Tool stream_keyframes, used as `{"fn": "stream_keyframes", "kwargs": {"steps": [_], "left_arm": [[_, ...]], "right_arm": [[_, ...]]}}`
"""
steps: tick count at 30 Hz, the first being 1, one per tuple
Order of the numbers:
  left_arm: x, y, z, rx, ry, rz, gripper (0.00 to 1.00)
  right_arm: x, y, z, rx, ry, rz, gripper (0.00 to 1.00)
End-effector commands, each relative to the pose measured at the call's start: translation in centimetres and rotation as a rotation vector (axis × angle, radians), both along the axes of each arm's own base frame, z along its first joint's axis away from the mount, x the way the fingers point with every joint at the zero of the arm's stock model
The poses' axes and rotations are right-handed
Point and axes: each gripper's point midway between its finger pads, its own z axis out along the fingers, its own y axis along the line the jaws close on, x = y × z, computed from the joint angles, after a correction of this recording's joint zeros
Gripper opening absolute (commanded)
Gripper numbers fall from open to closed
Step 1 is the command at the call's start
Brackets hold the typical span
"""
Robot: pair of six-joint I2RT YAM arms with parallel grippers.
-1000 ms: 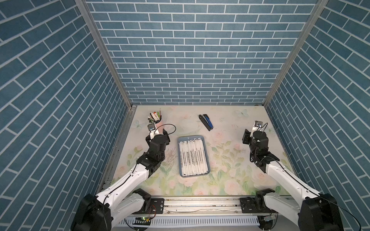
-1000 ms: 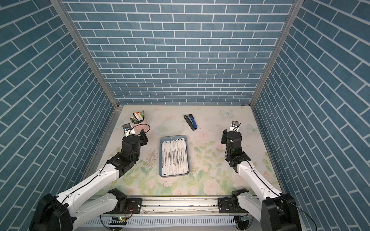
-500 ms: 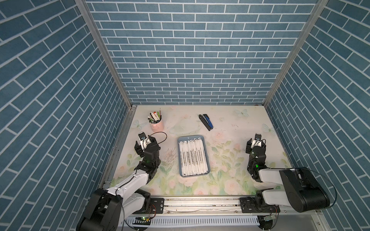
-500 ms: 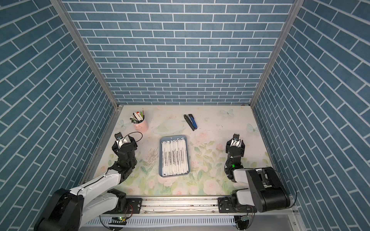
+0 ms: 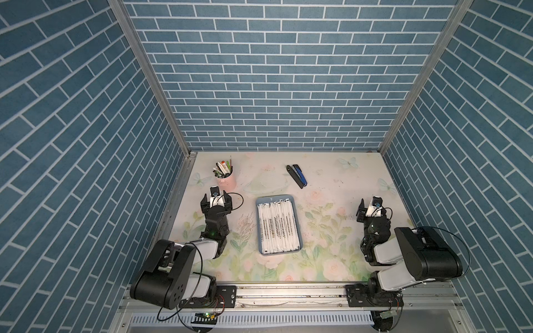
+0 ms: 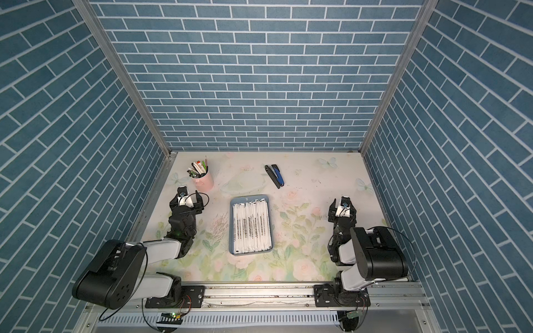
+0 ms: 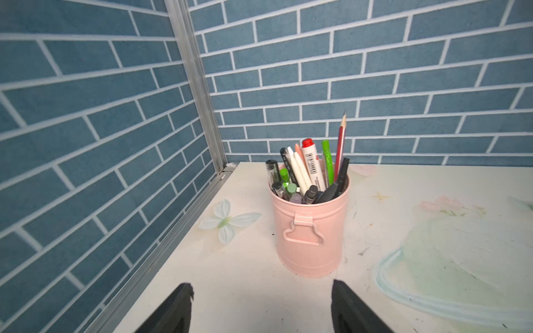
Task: Put the straws into the storage box
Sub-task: Reset both arms
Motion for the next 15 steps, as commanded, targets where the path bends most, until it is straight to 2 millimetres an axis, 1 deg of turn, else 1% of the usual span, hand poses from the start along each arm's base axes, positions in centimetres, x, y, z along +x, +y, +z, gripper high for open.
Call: {"fn": "stream_keyframes", "kwargs": {"steps": [1, 4, 5, 6, 7, 8, 9, 15], "left_arm": [[0.2, -0.4, -0.1, 0.007, -0.037, -0.064, 0.79], [-0.1, 1.0, -0.6, -0.062, -0.065, -0.065, 0.81], [-0.1, 1.2, -0.9, -0.083, -0.070, -0.080, 0.87], [0.0, 1.4, -1.5, -0.091, -0.062, -0.081, 0.90], [0.3, 1.6, -1.4, -0.098, -0.068, -0.082, 1.00], [0.7, 1.6, -2.1, -0.110, -0.024, -0.093, 1.00], [0.7, 1.8, -1.9, -0.114, -0.045, -0.091, 1.00], [0.9, 1.8, -2.0, -0.120, -0.025, -0.096, 1.00]], "right_arm": [[0.5, 0.3, 1.5, 0.051, -0.068, 0.038, 0.64], [0.8, 0.1, 1.3, 0.047, -0.053, 0.025, 0.67], [0.9, 0.1, 1.1, 0.047, -0.038, 0.017, 0.73], [0.9, 0.1, 1.1, 0.045, -0.039, 0.015, 0.83], [1.0, 0.1, 1.2, 0.044, -0.042, 0.014, 1.00], [1.0, 0.1, 1.1, 0.044, -0.035, 0.013, 1.00], [1.0, 0.1, 1.2, 0.043, -0.041, 0.014, 1.00], [1.0, 0.1, 1.2, 0.042, -0.041, 0.013, 1.00]]}}
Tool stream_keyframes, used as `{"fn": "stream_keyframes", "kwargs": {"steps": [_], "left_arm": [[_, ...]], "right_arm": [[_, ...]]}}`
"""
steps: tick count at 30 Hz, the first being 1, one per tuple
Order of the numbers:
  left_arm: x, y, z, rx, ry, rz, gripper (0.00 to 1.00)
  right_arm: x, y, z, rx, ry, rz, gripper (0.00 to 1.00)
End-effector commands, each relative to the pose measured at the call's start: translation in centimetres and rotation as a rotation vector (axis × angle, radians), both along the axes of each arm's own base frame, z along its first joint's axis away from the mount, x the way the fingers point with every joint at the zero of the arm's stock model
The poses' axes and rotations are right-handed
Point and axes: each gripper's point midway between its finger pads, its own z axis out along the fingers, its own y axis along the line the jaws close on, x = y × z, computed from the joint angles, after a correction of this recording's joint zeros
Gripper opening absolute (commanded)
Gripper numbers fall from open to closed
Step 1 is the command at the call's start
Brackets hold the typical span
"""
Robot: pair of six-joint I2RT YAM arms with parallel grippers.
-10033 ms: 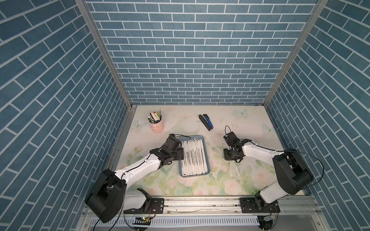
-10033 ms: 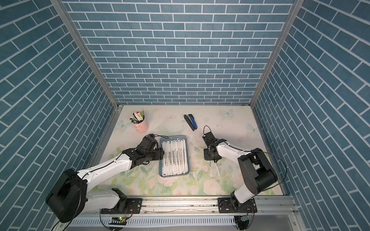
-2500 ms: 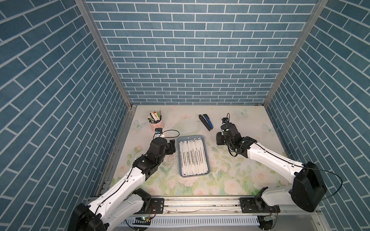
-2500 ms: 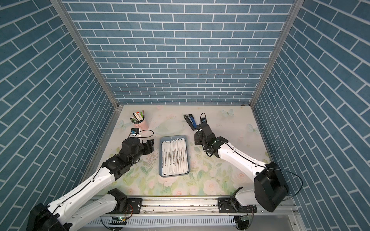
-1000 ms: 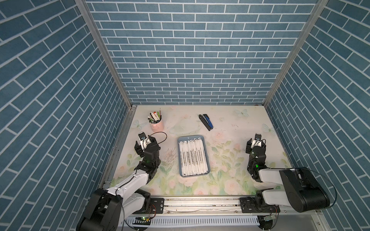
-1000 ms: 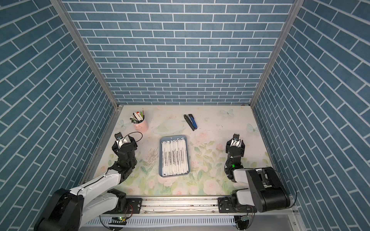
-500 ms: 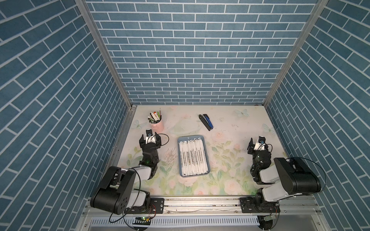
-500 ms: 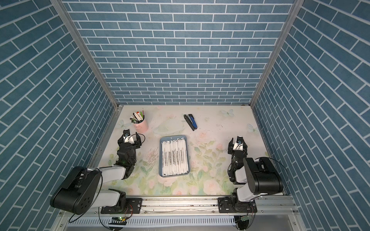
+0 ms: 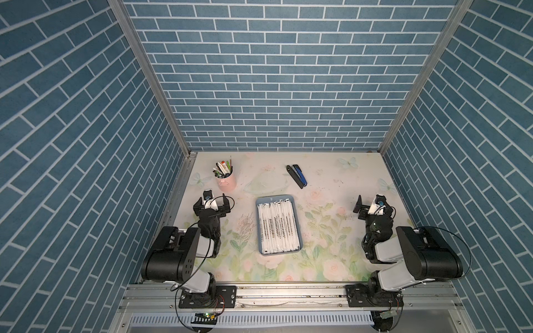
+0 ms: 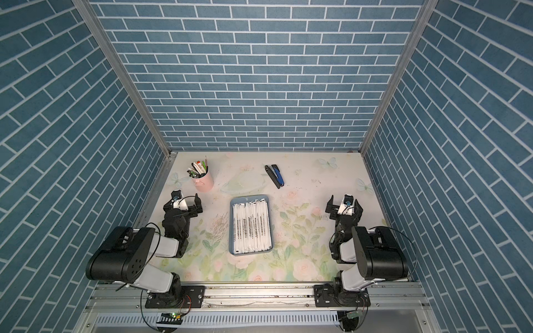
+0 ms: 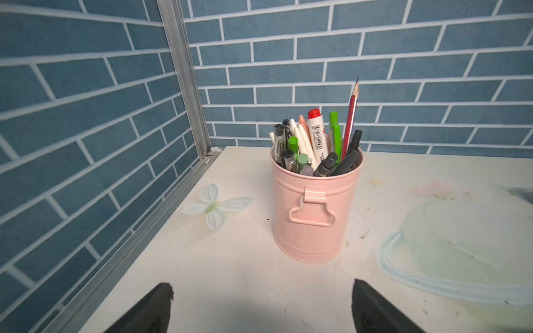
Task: Put the straws into the storage box
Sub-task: Reset both arms
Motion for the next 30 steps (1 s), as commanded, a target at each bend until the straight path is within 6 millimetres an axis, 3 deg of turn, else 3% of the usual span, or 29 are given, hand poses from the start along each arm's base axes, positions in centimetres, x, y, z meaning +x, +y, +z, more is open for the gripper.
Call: {"fn": "stream_keyframes", "kwargs": {"steps": [1, 7, 12, 30], "left_arm": [[0.5, -0.3, 1.0, -0.023, -0.041, -0.025, 1.00], [0.5, -0.3, 0.9, -0.021, -0.031, -0.026, 1.00], [0.5, -0.3, 1.0, -0.022, -0.038, -0.026, 1.00], [0.5, -0.3, 1.0, -0.021, -0.039, -0.025, 1.00]], "right_arm": [[0.3, 0.1, 0.3, 0.013, -0.010, 0.001, 1.00], [0.4, 0.2, 0.3, 0.009, -0.006, 0.003, 1.00], [2.0, 1.2, -0.4, -0.015, 0.051, 0.054, 1.00], [1.9, 1.3, -0.4, -0.018, 0.051, 0.054, 1.00]]}}
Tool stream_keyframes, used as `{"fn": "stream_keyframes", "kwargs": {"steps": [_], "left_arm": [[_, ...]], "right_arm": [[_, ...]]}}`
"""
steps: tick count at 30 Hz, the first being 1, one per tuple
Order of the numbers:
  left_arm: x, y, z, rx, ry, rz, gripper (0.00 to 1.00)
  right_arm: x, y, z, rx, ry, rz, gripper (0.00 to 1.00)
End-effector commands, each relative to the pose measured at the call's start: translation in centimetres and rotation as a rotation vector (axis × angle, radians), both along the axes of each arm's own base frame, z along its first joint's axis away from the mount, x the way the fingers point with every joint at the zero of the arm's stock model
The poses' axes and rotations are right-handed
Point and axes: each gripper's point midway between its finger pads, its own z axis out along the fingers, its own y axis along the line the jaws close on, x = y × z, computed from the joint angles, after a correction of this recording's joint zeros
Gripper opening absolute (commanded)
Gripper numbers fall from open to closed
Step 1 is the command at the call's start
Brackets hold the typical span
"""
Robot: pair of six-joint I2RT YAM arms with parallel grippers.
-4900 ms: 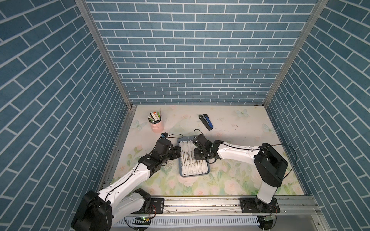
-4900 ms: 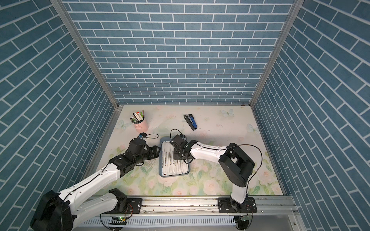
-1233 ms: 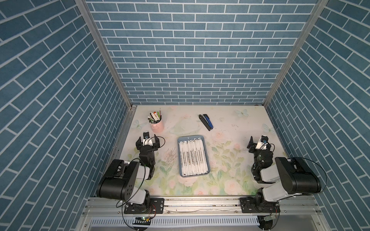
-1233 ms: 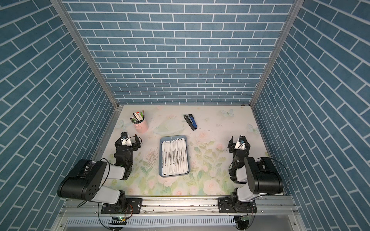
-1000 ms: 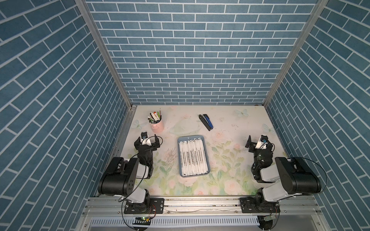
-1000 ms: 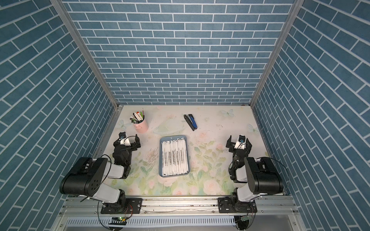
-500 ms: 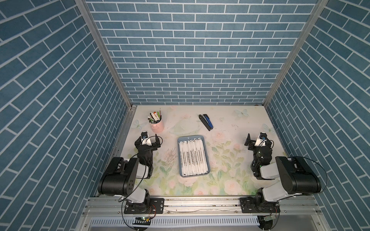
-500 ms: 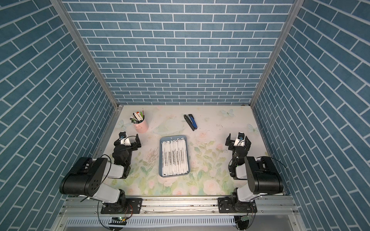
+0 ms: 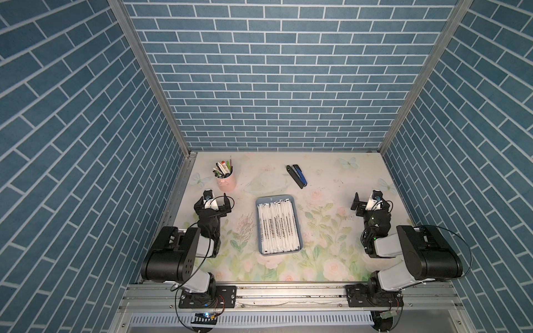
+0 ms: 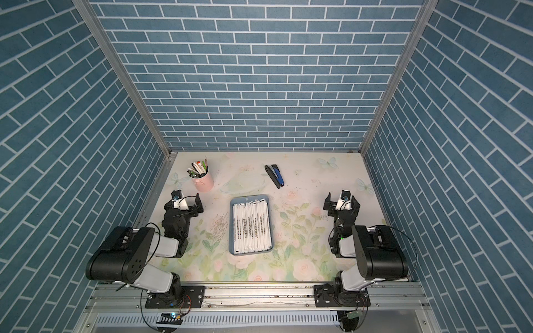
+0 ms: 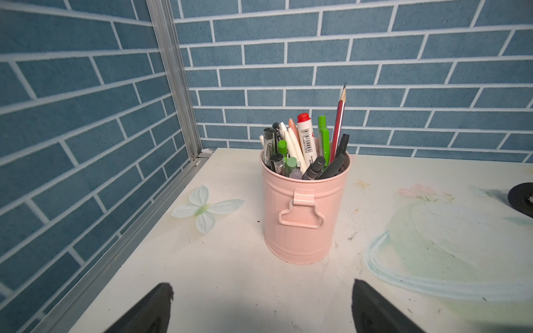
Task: Put the straws into the storage box
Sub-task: Reset both arms
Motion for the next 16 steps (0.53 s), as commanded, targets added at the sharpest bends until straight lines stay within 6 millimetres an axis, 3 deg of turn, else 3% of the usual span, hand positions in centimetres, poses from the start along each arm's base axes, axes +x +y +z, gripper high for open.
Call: {"fn": "stream_keyframes", "kwargs": {"steps": [1, 16], "left_arm": [[0.43, 0.10, 0.98, -0.007, -0.035, 0.001, 1.00], [0.43, 0.01, 1.02, -0.002, -0.035, 0.000, 1.00]], "right_arm": [[0.23, 0.26, -0.20, -0.013, 0.011, 0.012, 1.00], [0.26, 0.22, -0.28, -0.013, 0.015, 0.010, 1.00]]}}
